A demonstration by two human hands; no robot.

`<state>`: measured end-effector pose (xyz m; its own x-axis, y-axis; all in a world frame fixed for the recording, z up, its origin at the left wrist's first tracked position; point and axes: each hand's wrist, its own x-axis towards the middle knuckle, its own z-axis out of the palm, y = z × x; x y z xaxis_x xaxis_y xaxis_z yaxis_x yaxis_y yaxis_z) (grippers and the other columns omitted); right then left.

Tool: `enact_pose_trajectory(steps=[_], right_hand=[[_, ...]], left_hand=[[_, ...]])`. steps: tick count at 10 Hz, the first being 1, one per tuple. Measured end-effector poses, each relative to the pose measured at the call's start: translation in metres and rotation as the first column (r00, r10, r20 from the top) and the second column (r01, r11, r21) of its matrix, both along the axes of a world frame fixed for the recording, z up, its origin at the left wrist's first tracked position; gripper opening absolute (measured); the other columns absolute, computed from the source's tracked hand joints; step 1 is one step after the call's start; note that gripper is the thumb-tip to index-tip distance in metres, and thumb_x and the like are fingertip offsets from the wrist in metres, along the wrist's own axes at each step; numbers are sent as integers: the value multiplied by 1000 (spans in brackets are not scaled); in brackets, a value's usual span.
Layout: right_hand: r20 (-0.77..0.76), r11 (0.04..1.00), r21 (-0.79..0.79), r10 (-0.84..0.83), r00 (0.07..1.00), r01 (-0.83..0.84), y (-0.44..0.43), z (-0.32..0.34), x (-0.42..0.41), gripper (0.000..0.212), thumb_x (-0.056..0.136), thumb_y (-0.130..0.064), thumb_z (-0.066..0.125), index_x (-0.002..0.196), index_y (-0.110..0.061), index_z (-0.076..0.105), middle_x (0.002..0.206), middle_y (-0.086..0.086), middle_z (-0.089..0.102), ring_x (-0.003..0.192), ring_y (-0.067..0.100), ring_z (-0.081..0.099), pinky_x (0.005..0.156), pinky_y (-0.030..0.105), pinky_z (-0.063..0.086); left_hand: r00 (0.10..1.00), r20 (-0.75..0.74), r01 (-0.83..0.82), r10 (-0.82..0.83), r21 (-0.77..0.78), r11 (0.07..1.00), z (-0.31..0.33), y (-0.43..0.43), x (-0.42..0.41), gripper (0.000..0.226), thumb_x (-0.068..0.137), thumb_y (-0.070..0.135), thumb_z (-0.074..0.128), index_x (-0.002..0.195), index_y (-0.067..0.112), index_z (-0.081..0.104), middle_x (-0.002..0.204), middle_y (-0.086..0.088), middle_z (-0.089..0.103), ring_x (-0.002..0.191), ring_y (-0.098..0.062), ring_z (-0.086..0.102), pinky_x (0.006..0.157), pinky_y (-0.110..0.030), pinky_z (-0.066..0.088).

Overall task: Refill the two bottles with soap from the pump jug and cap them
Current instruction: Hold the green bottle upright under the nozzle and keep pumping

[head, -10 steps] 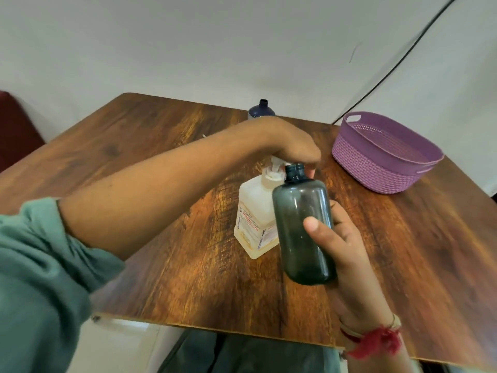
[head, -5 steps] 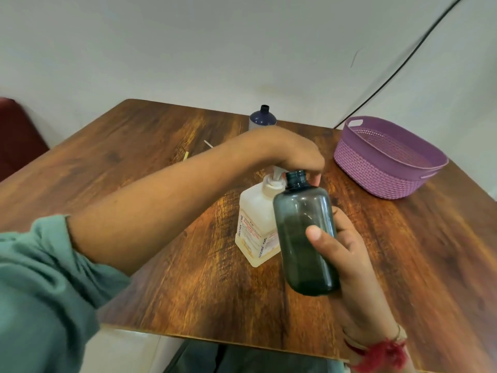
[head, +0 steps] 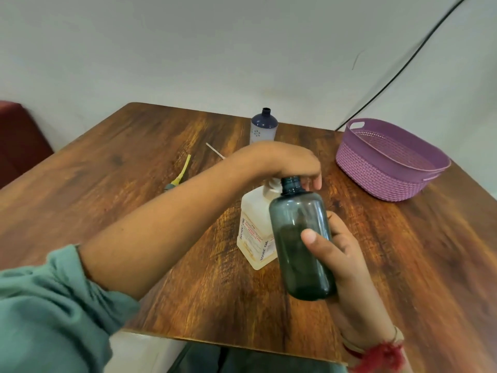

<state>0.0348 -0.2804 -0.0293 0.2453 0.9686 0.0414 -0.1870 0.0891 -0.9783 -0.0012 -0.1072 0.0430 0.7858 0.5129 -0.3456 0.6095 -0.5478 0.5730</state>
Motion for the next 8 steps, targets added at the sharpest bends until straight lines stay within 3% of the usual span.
enact_pose_trajectory(steps=[1, 2, 3, 4, 5, 6, 7, 8], right_hand=[[-11, 1000, -12, -22, 1000, 22, 1, 1, -2, 53, 50, -43, 78, 99, -27, 66, 97, 4, 72, 87, 22, 70, 63, 28, 54], [-18, 1000, -8, -19, 1000, 19, -4, 6, -1, 50, 50, -41, 78, 97, -28, 67, 95, 3, 72, 85, 22, 71, 62, 27, 54], [1, 1000, 0, 2, 1000, -2, -4, 7, -3, 66, 42, -54, 84, 100, -27, 66, 97, 6, 72, 86, 24, 70, 62, 29, 54], [5, 999, -29, -18, 1000, 18, -2, 3, -5, 70, 41, -56, 85, 102, -26, 66, 97, 6, 71, 86, 22, 70, 61, 29, 54], [-7, 999, -36, -20, 1000, 20, -1, 5, -7, 54, 46, -45, 81, 96, -29, 67, 95, 3, 72, 84, 20, 70, 60, 27, 53], [12, 999, -44, -8, 1000, 8, -1, 8, -8, 50, 49, -44, 76, 97, -31, 67, 98, 3, 72, 87, 21, 70, 62, 27, 54], [40, 1000, -24, 2, 999, -1, 0, 10, -7, 62, 42, -50, 83, 99, -29, 67, 99, 4, 72, 86, 21, 70, 62, 27, 54], [45, 1000, -13, 4, 999, -4, 2, 10, -7, 69, 41, -56, 83, 101, -27, 66, 99, 6, 71, 87, 21, 70, 62, 27, 54]], left_hand=[[999, 35, 25, -26, 36, 999, 8, -5, -5, 30, 97, 14, 39, 115, 3, 59, 93, 1, 59, 83, -11, 56, 69, -12, 42], [996, 84, 15, -17, 24, 1000, 12, -5, -7, 31, 97, 17, 44, 120, 2, 58, 120, -13, 61, 109, -26, 59, 65, -16, 45], [993, 115, 14, -21, 59, 998, 10, -2, -9, 30, 98, 17, 42, 118, 4, 60, 117, -13, 62, 105, -25, 59, 77, -25, 47], [991, 119, 54, -61, 58, 997, 9, -6, -9, 29, 98, 14, 34, 107, 9, 61, 96, -4, 60, 88, -15, 54, 79, -27, 42], [996, 19, 80, -81, 51, 995, 6, -4, -6, 26, 94, 16, 37, 100, 15, 63, 100, -6, 60, 86, -19, 57, 81, -31, 47], [982, -98, 174, -162, 129, 976, 13, -4, -5, 32, 97, 16, 35, 113, 8, 62, 101, -7, 59, 82, -16, 53, 78, -27, 45], [959, -177, 256, -222, 201, 946, 21, 0, -3, 24, 96, 17, 38, 106, 9, 58, 109, -10, 55, 89, -18, 47, 77, -26, 41], [969, -132, 232, -211, 173, 957, 20, 0, -3, 22, 95, 17, 38, 102, 9, 58, 100, -6, 54, 82, -16, 45, 69, -23, 38]])
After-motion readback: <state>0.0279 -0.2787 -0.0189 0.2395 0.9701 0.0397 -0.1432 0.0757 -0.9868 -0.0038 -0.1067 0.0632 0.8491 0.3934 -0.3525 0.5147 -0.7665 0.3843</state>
